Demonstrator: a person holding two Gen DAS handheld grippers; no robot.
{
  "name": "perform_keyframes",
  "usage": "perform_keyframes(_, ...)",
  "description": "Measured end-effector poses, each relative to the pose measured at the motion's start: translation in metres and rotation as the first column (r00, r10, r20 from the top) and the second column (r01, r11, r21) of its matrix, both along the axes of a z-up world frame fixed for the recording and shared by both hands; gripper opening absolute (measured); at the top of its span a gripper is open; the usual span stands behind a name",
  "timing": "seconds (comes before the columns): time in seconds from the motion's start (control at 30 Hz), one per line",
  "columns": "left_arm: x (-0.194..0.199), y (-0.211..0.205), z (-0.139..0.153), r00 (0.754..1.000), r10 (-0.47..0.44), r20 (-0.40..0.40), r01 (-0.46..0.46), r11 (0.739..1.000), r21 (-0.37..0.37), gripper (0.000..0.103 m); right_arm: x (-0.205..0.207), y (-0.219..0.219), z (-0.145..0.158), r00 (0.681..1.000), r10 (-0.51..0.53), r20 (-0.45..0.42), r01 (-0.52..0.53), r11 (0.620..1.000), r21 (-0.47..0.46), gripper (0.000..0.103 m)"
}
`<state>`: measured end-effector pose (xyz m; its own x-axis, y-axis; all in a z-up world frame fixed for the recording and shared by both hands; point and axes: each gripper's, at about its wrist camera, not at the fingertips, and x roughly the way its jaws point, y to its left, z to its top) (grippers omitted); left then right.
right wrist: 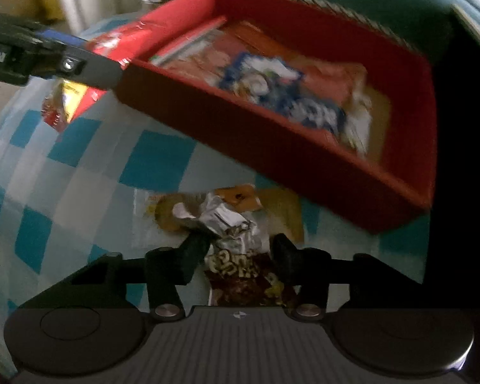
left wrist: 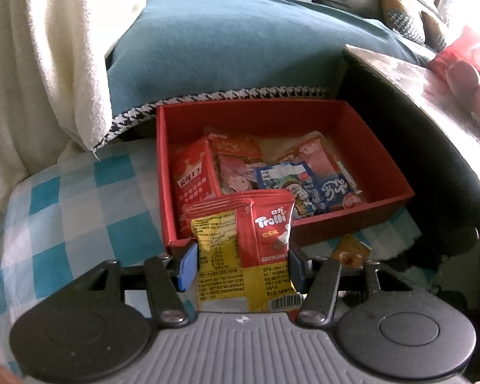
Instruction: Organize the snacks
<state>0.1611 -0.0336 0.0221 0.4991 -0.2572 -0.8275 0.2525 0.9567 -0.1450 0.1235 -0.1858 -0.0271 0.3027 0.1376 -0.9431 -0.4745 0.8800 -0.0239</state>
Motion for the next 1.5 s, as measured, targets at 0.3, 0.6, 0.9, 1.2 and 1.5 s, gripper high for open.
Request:
perform_keyframes(0.3,-0.011,-0.001,0.009,1.000,-0.021,0.022,0.021,1.000,-0.007,0.050,-0.024,-0.009,0.014,0.990,-0.140,0.018,0.140,0.990,0.004,0.053)
perform_keyframes(0.6,-0.012,-0.002,0.015,0.998,-0.006,0.060,0.007,1.000,0.000,0.050,-0.023,-0.014,0.061,0.953,-0.265,0.146,0.239,0.956,0.173,0.053)
perform_keyframes(0.9,-0.001,-0.004,0.024,0.993,0.032,0.116,-0.034,0.999,0.018,0.050,-0.001,-0.009,0.093,0.919,-0.320,0.233,0.258,0.931,0.258,0.053)
perform_keyframes(1.2,0.012,-0.010,0.030,0.983,0.050,0.176,-0.060,0.997,0.047,0.050,0.016,-0.002,0.109,0.894,-0.340,0.290,0.248,0.917,0.311,0.053)
perform_keyframes(1.5,0.024,-0.016,0.033,0.975,0.059,0.213,-0.074,0.995,0.063,0.050,0.024,-0.010,0.113,0.878,-0.363,0.313,0.267,0.913,0.309,0.053)
